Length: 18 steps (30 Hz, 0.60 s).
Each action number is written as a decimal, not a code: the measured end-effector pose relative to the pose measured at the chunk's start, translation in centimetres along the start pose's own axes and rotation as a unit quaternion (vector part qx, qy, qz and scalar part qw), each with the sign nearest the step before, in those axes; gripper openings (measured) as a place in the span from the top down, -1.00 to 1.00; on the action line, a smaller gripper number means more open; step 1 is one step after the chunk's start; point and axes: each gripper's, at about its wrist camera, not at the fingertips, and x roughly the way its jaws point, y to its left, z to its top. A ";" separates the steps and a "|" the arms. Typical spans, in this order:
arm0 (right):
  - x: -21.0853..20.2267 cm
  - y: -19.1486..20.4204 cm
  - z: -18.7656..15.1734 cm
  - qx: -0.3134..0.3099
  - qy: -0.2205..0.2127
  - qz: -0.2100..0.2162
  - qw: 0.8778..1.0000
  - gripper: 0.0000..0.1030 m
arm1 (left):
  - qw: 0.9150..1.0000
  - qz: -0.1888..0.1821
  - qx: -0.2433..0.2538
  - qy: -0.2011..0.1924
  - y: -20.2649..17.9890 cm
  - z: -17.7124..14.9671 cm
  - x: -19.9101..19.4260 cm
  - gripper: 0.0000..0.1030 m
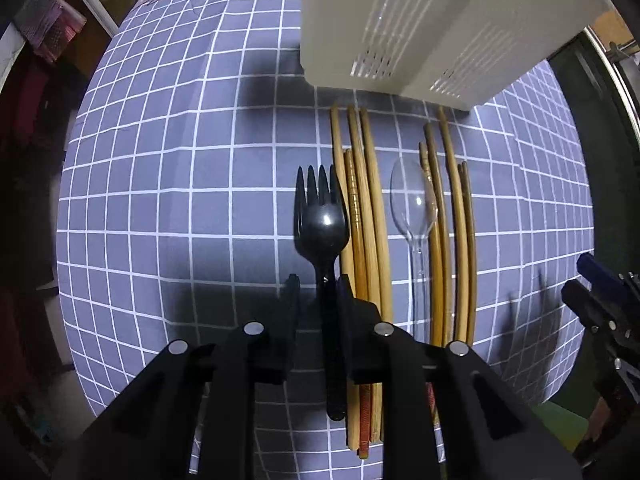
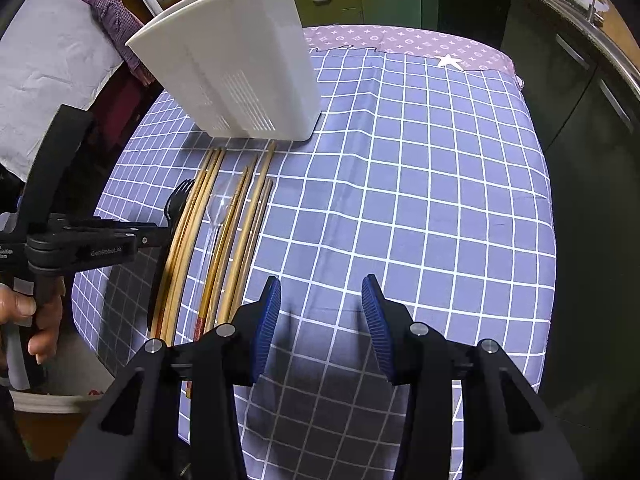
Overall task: Organize utensils
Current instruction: 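Lower the left tool to the black fork and close on it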
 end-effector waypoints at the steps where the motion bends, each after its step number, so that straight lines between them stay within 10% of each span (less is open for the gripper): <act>1: 0.0 0.0 0.0 0.000 0.000 0.000 1.000 0.17 | 1.000 0.004 0.001 -0.001 -0.1 0.1 0.0 0.64; 18: -0.4 3.8 0.5 -0.035 0.008 -0.019 0.999 0.17 | 1.000 -0.015 0.008 -0.008 0.4 1.9 -0.7 0.61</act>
